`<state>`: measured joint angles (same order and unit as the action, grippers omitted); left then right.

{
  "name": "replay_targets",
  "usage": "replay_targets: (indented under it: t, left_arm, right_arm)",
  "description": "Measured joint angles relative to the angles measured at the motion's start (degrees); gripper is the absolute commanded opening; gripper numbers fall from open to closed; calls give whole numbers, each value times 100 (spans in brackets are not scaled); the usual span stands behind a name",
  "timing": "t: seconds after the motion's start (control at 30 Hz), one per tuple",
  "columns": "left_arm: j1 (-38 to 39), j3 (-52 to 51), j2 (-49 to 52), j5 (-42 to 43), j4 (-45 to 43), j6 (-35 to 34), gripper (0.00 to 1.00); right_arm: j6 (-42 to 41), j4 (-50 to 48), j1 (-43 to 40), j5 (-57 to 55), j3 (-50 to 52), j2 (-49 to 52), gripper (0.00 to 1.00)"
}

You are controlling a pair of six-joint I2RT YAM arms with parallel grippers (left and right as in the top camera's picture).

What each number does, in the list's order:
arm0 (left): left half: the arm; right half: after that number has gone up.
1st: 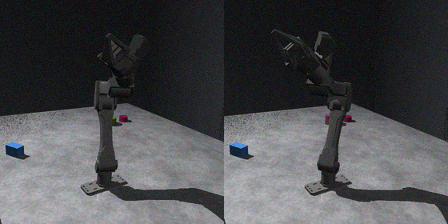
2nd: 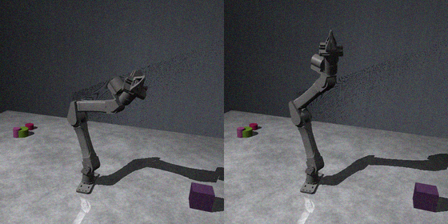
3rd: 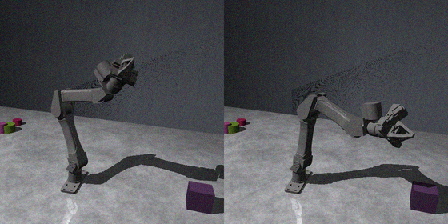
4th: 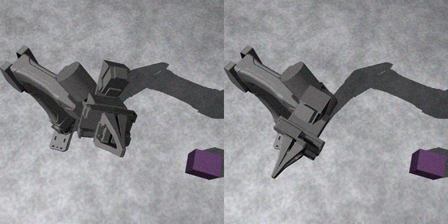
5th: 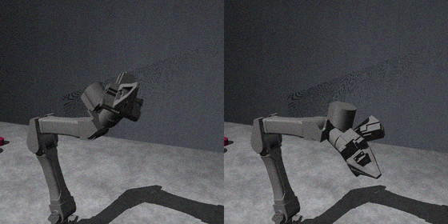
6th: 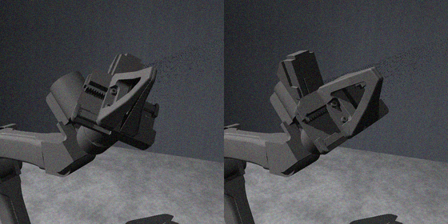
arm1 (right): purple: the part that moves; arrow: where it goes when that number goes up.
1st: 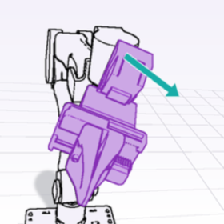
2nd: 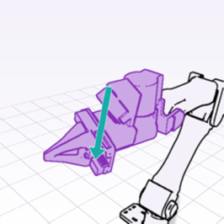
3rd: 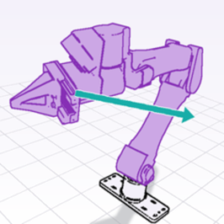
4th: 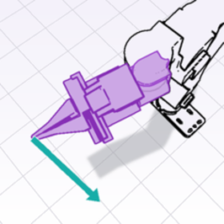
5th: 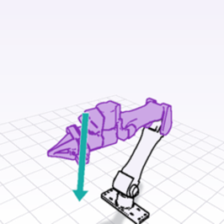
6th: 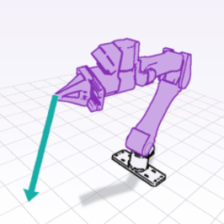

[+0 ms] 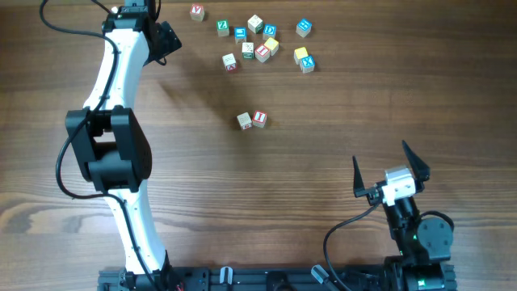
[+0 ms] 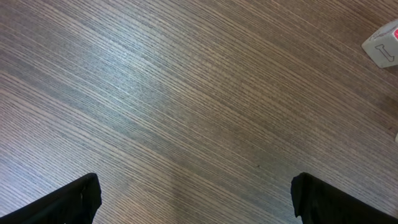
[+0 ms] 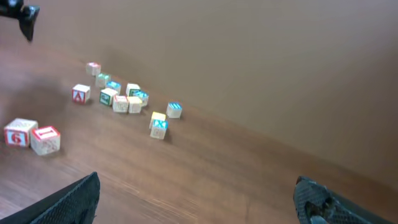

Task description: Form a circle

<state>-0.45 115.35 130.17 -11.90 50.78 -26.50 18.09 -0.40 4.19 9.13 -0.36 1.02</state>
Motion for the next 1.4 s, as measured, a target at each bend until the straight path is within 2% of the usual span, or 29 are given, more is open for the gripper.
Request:
replay_targets:
  t: [0.13,0.33,0.47,0.6,0.63,0.73,1.0,1.1,1.2,1.23,1.27,1.33,1.4]
  left_arm:
    - [0,0,0,0,2,0,100]
    - [0,0,0,0,0,0,100]
    - [-2,0,0,0,11,0,100]
    - [0,2,2,28,9,-2,100]
    - [-2,2,2,42,11,-2,100]
    - [0,15,0,61,11,-2,100]
    - [0,17,2,81,17,-4,100]
    - [0,17,2,83,20,-4,100]
    - [0,17,2,83,15,-4,100]
    - [0,17,2,83,17,-4,100]
    - [0,17,2,83,22,-4,100]
    - [0,17,2,83,22,-7,100]
    - [0,17,0,83,20,-7,100]
  right_arm:
    - [-409,-13,0,9,0,44,100]
    - [-1864,-299,0,28,-72,114,100]
    - [-2444,-146,0,37,-931,656,100]
    - [-2721,284,2,343,-2741,2284,100]
    - [-2736,605,0,452,-3058,2573,99]
    - [-2780,1615,0,911,-5115,4566,100]
    - [-2682,4903,0,1572,-10043,8393,100]
    - [-2658,5379,0,1659,-11053,9353,100]
    - [-2638,5014,0,1635,-11272,10072,100]
    - [-2636,4865,0,1617,-11272,10222,98]
    - [-2636,4686,0,1602,-11280,10404,92]
    - [-2627,4612,0,1574,-11285,10725,63]
    - [-2570,4551,11,1539,-11285,11090,48]
